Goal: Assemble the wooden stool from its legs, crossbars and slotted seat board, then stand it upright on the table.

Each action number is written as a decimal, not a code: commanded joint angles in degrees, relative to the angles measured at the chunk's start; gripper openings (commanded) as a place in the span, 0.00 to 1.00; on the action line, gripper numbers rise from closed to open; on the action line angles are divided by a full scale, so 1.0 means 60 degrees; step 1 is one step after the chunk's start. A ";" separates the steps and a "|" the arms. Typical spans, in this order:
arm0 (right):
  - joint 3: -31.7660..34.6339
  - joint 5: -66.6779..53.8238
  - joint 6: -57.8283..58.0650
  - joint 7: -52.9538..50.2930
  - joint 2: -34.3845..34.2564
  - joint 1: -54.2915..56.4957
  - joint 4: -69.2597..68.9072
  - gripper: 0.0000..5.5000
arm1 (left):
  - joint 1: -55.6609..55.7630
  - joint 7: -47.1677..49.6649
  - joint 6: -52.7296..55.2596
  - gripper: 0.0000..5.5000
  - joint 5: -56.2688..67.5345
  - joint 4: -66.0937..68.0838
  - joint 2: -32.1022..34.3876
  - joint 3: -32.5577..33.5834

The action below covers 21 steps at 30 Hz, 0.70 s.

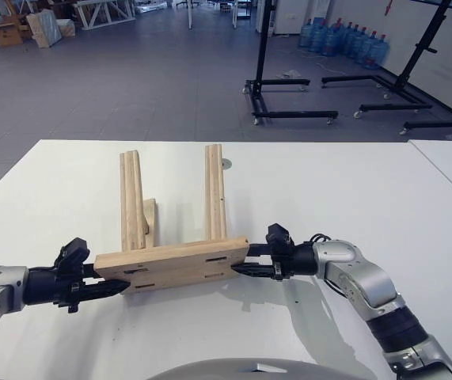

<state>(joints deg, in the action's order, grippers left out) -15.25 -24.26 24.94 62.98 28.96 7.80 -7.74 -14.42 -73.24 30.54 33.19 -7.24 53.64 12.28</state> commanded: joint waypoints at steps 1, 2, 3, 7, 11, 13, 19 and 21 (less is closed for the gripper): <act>0.0349 -0.0833 0.0818 -0.0072 0.0118 -0.0478 -0.0891 0.32 | 0.0398 0.0151 0.0744 0.41 0.0574 -0.0200 -0.0277 -0.0103; 0.0686 -0.1427 0.1349 -0.0241 0.0078 -0.0555 -0.1342 0.32 | 0.0340 0.0114 0.0965 0.41 0.0824 -0.0564 -0.0278 -0.0033; 0.1151 -0.2328 0.2061 -0.0530 0.0011 -0.0582 -0.1891 0.32 | 0.0350 0.0173 0.1410 0.41 0.1359 -0.1113 -0.0296 0.0161; 0.3250 -0.7284 0.4276 -0.2736 -0.0234 0.0071 -0.3087 0.32 | 0.1458 0.1607 0.3796 0.39 0.4401 -0.2511 -0.0421 0.1168; 0.4000 -1.2073 0.3549 -0.6134 -0.0174 0.0508 -0.2811 0.32 | 0.2983 0.4126 0.5103 0.36 0.8507 -0.1968 -0.0190 0.1441; 0.4002 -1.3432 0.2773 -0.7757 -0.0442 0.0519 -0.2784 0.32 | 0.3914 0.6431 0.4540 0.34 1.0817 -0.1272 -0.0125 0.1027; 0.4130 -1.4527 0.0628 -1.1692 -0.1840 0.1158 -0.2815 0.27 | 0.6804 1.2927 0.2640 0.30 1.3233 0.0312 -0.2039 -0.0417; 0.4238 -1.4018 0.0169 -1.2703 -0.2166 0.1581 -0.2317 0.27 | 0.7203 1.4356 0.2330 0.29 1.3295 0.0653 -0.2810 -0.0595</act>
<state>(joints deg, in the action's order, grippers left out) 9.08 -102.46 32.66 -0.07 21.12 7.70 -19.12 17.75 -9.54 51.03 105.66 -6.29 43.91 12.93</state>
